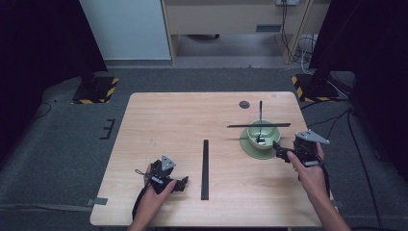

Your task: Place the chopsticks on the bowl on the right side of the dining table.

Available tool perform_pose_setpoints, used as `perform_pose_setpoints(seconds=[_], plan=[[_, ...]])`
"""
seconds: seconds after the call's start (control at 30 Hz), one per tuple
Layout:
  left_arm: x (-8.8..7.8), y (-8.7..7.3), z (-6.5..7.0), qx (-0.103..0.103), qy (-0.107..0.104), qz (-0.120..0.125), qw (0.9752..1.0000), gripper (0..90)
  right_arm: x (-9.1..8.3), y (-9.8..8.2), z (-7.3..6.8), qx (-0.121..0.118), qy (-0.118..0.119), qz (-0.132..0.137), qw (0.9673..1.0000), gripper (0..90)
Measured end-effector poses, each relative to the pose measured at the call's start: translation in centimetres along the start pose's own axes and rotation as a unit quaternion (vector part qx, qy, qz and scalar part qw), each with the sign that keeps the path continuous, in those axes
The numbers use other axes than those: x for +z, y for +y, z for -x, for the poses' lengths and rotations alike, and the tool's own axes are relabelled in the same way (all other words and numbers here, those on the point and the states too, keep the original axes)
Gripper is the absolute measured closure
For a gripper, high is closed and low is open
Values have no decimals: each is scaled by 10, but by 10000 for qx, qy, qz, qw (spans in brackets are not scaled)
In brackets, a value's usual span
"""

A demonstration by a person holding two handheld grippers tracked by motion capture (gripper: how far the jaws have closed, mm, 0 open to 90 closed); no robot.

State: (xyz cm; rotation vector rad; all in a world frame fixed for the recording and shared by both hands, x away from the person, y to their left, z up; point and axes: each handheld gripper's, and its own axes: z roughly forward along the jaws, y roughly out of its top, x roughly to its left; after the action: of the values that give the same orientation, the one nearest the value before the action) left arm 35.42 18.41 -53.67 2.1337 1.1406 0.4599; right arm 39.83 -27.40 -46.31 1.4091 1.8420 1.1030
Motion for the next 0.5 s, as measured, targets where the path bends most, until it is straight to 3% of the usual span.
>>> perform_pose_setpoints(seconds=[0.5], plan=[[0, 0, 1, -7, 1, 8, 10000, 0, -3, -21, -28, -158, 248, -107, 9995, 59]])
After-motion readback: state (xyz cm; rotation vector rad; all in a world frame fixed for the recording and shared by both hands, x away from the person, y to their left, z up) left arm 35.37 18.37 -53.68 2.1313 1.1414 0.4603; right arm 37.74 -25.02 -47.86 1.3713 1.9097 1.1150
